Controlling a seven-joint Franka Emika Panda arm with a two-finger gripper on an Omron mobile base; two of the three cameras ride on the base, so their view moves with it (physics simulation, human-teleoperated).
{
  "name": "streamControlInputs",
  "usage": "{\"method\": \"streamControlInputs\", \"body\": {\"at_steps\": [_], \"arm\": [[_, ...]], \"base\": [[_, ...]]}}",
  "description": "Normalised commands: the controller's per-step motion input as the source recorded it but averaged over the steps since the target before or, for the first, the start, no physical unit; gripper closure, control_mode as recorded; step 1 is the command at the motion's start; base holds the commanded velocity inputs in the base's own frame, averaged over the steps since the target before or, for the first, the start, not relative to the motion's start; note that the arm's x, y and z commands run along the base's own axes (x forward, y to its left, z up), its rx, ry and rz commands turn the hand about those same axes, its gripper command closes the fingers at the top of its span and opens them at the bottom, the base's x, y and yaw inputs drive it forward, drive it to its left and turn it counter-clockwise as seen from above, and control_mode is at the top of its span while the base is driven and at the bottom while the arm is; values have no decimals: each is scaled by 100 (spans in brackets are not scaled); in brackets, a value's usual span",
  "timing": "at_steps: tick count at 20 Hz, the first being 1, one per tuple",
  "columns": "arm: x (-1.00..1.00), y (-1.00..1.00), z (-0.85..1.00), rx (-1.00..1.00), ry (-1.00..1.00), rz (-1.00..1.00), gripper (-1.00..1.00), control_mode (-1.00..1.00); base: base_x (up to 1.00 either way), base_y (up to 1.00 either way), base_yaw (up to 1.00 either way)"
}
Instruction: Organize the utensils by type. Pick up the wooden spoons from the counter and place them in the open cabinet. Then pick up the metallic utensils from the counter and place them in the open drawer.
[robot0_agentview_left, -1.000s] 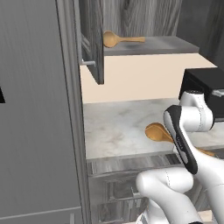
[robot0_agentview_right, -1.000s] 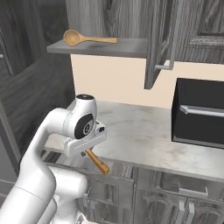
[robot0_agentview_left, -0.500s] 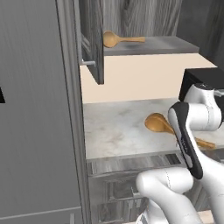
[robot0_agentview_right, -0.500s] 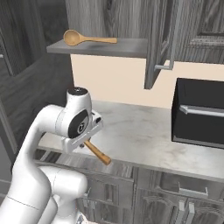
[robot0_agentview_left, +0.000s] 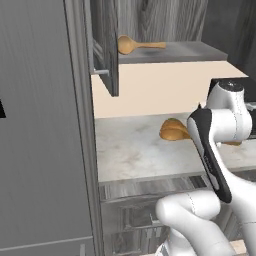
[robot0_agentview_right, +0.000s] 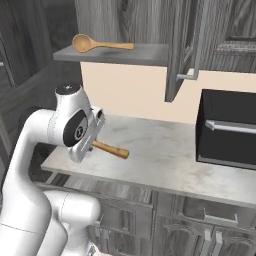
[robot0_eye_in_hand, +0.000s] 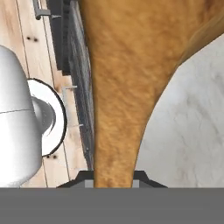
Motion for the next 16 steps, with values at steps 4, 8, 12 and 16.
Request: {"method": "streamControlInputs", "body": {"at_steps": [4,8,12,16], "arm": [[20,0,59,-2,-29,39,100,-100],[21,1,69,0,-41,20,100,-100],[36,14,59,0,-45,3,100,-100],[45,9,60,0,-42,0,100,-100]], "base": [[0,0,0],[0,0,0],[0,0,0],[0,0,0]]}}
